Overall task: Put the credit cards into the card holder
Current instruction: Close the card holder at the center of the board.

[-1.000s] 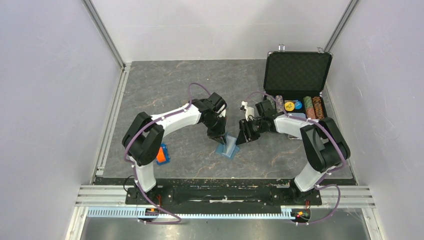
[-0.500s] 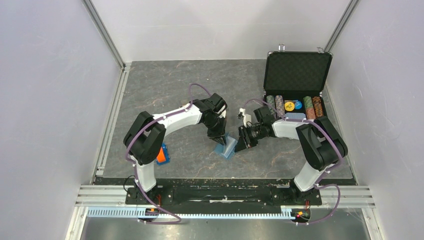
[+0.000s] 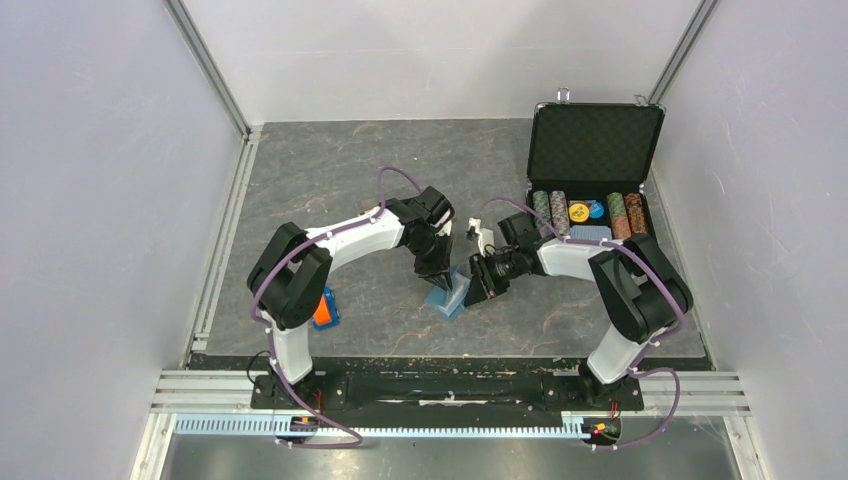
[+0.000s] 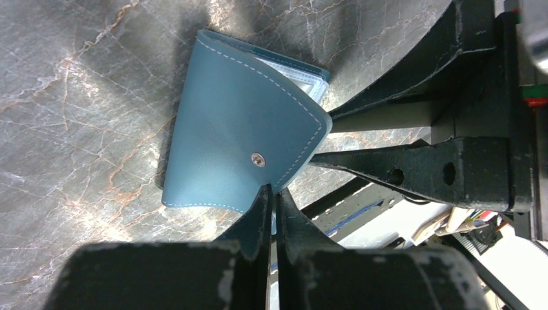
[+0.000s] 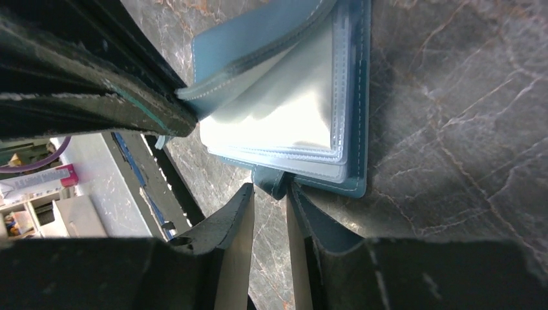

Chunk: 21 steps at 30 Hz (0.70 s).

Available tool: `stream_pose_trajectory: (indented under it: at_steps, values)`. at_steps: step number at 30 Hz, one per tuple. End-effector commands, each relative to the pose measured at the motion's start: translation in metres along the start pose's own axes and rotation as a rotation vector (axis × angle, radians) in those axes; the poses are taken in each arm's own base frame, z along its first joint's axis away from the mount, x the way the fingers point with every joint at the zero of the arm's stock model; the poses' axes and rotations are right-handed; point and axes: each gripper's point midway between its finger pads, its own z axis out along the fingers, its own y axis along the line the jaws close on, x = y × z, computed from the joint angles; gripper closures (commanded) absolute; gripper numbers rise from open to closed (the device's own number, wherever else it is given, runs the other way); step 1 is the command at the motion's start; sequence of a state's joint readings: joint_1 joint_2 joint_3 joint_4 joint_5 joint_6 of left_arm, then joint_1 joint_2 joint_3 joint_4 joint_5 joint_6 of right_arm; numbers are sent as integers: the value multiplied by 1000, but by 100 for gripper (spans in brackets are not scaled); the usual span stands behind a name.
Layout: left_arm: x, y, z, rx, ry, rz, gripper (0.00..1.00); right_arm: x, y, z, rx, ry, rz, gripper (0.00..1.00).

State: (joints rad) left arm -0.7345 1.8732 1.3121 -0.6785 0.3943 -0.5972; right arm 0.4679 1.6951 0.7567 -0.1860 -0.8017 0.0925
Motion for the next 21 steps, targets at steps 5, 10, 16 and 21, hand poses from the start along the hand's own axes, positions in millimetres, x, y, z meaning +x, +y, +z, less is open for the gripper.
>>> stream_pose_trajectory:
  at_steps: [5,10,16,21]
  values:
    - [-6,5,5,-15,-11,13,98,-33,3,-6,62,-82,-121,74]
    - [-7,6,5,-19,-16,10,98,-23,9,6,13,-52,-127,88]
    - [-7,22,3,-45,-23,-23,98,-24,22,1,-25,-70,-180,100]
    - [-11,43,-6,-50,-48,-84,98,-19,35,-6,-70,-79,-221,100]
